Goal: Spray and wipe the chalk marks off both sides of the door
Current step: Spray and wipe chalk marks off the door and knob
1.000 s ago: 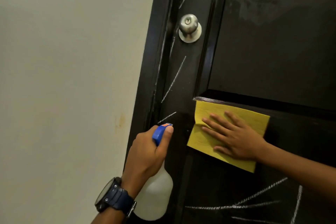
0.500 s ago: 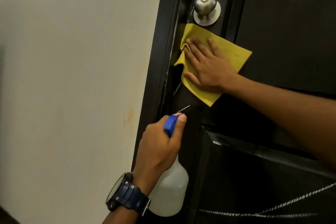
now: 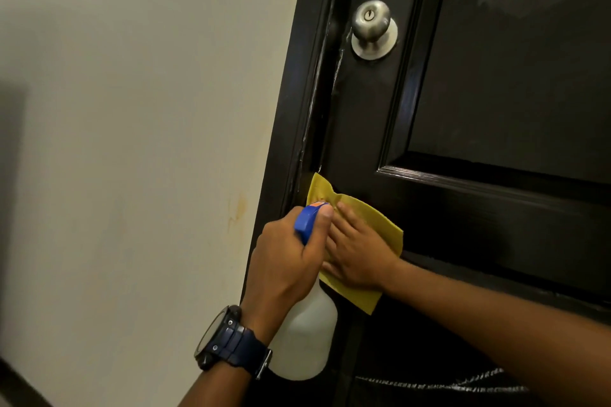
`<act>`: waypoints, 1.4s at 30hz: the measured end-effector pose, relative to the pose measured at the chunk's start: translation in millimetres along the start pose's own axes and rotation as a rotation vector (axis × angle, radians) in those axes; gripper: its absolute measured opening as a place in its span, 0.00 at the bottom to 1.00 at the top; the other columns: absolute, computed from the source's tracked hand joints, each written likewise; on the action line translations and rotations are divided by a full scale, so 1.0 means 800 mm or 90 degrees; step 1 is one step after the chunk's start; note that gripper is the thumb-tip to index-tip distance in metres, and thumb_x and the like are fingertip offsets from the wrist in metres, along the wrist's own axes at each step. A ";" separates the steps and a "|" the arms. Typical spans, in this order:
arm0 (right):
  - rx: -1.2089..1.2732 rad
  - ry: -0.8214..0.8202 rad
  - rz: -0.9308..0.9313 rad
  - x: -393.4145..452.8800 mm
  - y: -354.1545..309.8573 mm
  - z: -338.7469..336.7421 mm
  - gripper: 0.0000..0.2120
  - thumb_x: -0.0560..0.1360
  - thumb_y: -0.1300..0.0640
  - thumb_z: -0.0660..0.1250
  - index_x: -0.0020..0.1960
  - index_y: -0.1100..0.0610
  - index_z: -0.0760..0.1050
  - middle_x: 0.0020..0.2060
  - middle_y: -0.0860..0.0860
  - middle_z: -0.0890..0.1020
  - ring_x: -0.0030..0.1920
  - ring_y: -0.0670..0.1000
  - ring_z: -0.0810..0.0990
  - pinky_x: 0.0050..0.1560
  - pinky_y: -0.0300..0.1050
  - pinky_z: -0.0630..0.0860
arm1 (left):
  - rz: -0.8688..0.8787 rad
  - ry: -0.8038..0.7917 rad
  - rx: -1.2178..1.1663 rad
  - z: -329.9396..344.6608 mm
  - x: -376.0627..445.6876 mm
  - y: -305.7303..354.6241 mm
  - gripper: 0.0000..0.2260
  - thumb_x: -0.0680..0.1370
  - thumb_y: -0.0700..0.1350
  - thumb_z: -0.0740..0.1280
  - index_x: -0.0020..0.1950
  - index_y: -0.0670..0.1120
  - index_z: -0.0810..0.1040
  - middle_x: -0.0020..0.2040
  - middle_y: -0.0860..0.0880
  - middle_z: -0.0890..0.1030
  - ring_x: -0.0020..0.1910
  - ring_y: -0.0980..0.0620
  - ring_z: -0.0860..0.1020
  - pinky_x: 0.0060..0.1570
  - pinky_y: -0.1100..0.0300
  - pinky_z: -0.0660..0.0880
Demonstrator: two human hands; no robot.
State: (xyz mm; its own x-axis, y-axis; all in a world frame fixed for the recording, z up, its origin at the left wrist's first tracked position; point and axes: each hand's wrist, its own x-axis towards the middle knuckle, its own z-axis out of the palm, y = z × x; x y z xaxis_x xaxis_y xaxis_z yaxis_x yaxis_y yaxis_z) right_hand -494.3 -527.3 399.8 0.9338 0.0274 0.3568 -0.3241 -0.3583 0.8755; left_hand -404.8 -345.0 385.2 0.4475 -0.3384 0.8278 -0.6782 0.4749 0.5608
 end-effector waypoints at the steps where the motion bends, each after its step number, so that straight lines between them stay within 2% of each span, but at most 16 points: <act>1: -0.006 0.008 -0.026 0.001 0.012 -0.002 0.37 0.80 0.35 0.54 0.77 0.61 0.64 0.75 0.61 0.68 0.78 0.60 0.55 0.79 0.61 0.50 | 0.003 0.004 -0.001 -0.002 0.000 0.001 0.25 0.78 0.66 0.56 0.45 0.46 0.79 0.28 0.55 0.74 0.29 0.57 0.75 0.29 0.69 0.69; 2: -0.015 0.018 -0.053 0.005 0.029 -0.006 0.37 0.79 0.34 0.57 0.77 0.61 0.65 0.74 0.61 0.69 0.78 0.59 0.60 0.78 0.60 0.52 | 0.008 0.007 -0.003 -0.004 0.000 0.001 0.26 0.78 0.67 0.56 0.45 0.46 0.79 0.29 0.55 0.74 0.29 0.57 0.75 0.29 0.69 0.69; 4: -0.026 0.055 -0.074 0.021 0.076 -0.020 0.38 0.78 0.34 0.55 0.77 0.60 0.64 0.76 0.60 0.67 0.77 0.59 0.64 0.77 0.59 0.53 | 0.014 0.010 -0.001 -0.007 0.001 0.000 0.27 0.77 0.68 0.55 0.45 0.46 0.79 0.30 0.53 0.76 0.29 0.54 0.75 0.28 0.66 0.70; 8: -0.023 0.059 -0.028 0.047 0.155 -0.052 0.37 0.79 0.35 0.48 0.80 0.59 0.59 0.78 0.58 0.62 0.78 0.58 0.61 0.78 0.57 0.49 | 0.019 0.012 0.024 -0.008 0.000 -0.009 0.27 0.78 0.67 0.55 0.46 0.46 0.79 0.32 0.47 0.79 0.31 0.49 0.76 0.33 0.54 0.73; 12: -0.044 0.101 0.085 0.052 0.155 -0.049 0.39 0.79 0.36 0.48 0.81 0.61 0.55 0.79 0.60 0.58 0.80 0.59 0.56 0.79 0.59 0.51 | 0.020 0.001 0.053 0.003 -0.014 -0.029 0.27 0.78 0.66 0.54 0.48 0.45 0.80 0.31 0.47 0.79 0.30 0.49 0.76 0.31 0.55 0.73; 18: -0.014 0.088 0.087 0.047 0.149 -0.054 0.40 0.80 0.35 0.45 0.81 0.62 0.51 0.80 0.61 0.55 0.81 0.60 0.52 0.79 0.61 0.47 | 0.008 -0.057 0.132 0.018 -0.053 -0.060 0.29 0.78 0.71 0.52 0.43 0.48 0.78 0.30 0.50 0.78 0.29 0.51 0.77 0.31 0.51 0.74; 22: -0.037 0.079 0.111 0.047 0.138 -0.051 0.40 0.80 0.35 0.41 0.81 0.62 0.50 0.80 0.61 0.53 0.81 0.60 0.50 0.79 0.61 0.45 | -0.006 -0.063 0.150 0.017 -0.065 -0.068 0.31 0.77 0.73 0.50 0.42 0.48 0.77 0.30 0.50 0.78 0.28 0.51 0.76 0.30 0.53 0.73; 25: -0.056 0.069 0.162 0.040 0.108 -0.043 0.40 0.80 0.36 0.39 0.81 0.63 0.48 0.80 0.62 0.51 0.81 0.61 0.48 0.79 0.62 0.45 | -0.008 -0.054 0.166 0.010 -0.066 -0.069 0.28 0.78 0.70 0.52 0.37 0.48 0.73 0.28 0.49 0.75 0.26 0.51 0.74 0.28 0.51 0.71; 29: -0.011 0.080 0.170 0.011 0.012 -0.004 0.39 0.81 0.37 0.46 0.81 0.64 0.48 0.80 0.64 0.49 0.81 0.63 0.46 0.79 0.63 0.44 | -0.003 -0.030 0.160 -0.004 -0.060 -0.068 0.25 0.80 0.66 0.54 0.35 0.47 0.71 0.29 0.48 0.74 0.27 0.49 0.72 0.28 0.47 0.69; 31: 0.036 0.078 0.130 -0.013 -0.060 0.024 0.39 0.81 0.38 0.49 0.81 0.65 0.47 0.80 0.65 0.47 0.80 0.64 0.43 0.79 0.63 0.40 | -0.003 -0.019 0.149 -0.011 -0.058 -0.067 0.26 0.80 0.65 0.54 0.36 0.45 0.72 0.30 0.47 0.74 0.27 0.47 0.72 0.30 0.47 0.70; 35: 0.077 0.021 0.068 -0.064 -0.185 0.065 0.38 0.83 0.40 0.48 0.80 0.67 0.43 0.77 0.68 0.40 0.77 0.68 0.32 0.75 0.63 0.28 | -0.003 -0.005 0.159 -0.024 -0.058 -0.070 0.27 0.80 0.66 0.54 0.36 0.44 0.73 0.30 0.46 0.75 0.28 0.46 0.74 0.31 0.45 0.71; 39: 0.068 -0.084 -0.025 -0.107 -0.255 0.092 0.36 0.84 0.42 0.47 0.80 0.66 0.43 0.77 0.68 0.38 0.77 0.67 0.32 0.72 0.64 0.23 | 0.003 -0.020 0.166 -0.028 -0.070 -0.072 0.26 0.79 0.66 0.54 0.37 0.45 0.73 0.29 0.48 0.74 0.27 0.49 0.72 0.27 0.56 0.69; 42: 0.054 -0.074 -0.064 -0.117 -0.268 0.100 0.36 0.83 0.42 0.49 0.81 0.65 0.44 0.79 0.65 0.41 0.79 0.65 0.35 0.74 0.63 0.25 | 0.024 -0.022 0.163 -0.035 -0.079 -0.075 0.27 0.79 0.68 0.52 0.38 0.47 0.73 0.29 0.51 0.73 0.27 0.51 0.72 0.27 0.65 0.65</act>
State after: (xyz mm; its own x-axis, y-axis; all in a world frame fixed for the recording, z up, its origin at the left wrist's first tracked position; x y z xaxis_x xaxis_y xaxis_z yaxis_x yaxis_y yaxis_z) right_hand -500.0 -527.9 152.9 0.9735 -0.0395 0.2252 -0.2195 -0.4361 0.8727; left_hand -375.5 -329.3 299.7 0.4016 -0.3533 0.8449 -0.8216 0.2685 0.5028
